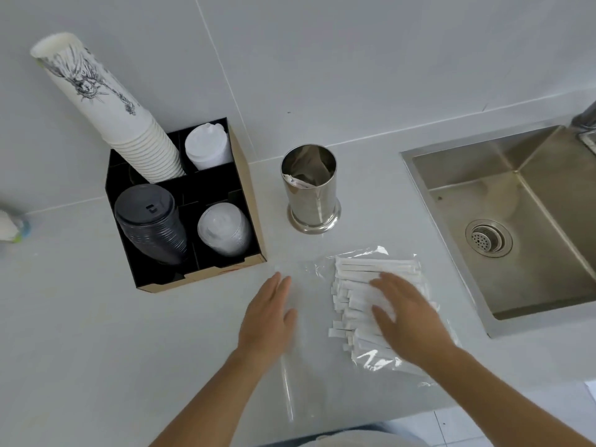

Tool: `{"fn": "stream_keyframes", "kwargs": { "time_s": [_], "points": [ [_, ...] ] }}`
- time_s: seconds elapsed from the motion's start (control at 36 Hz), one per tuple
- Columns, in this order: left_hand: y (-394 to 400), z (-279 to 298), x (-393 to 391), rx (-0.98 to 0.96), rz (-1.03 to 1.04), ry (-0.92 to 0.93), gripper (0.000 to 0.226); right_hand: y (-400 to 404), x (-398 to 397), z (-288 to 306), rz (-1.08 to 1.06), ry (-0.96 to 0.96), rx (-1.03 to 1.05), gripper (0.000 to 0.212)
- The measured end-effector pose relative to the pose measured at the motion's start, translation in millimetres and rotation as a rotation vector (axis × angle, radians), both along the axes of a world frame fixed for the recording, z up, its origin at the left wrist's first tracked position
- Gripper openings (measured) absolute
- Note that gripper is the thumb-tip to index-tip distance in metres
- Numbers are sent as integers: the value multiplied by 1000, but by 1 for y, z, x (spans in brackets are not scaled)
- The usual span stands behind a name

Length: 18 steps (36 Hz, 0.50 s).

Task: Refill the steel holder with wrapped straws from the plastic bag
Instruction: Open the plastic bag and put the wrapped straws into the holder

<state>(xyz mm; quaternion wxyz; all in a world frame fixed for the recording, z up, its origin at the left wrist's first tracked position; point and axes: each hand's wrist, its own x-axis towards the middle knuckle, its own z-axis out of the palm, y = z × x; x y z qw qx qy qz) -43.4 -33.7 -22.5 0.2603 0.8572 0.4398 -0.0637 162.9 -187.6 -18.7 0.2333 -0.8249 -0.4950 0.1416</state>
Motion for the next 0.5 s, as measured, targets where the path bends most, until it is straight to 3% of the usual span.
{"fn": "stream_keyframes", "kwargs": {
  "time_s": [0.08,0.25,0.42,0.5],
  "points": [
    [0,-15,-1,57,-180,74,59,18,-33,-11,238,-82,-6,42],
    [12,-25,-4,57,-303,229,84,41,-84,-34,534,-168,-223,57],
    [34,-18,-1,70,-356,284,58,30,-92,-52,596,-164,-254,59],
    [45,-9,11,62,-333,234,58,26,-89,-57,587,-185,-211,59]
  ]
}}
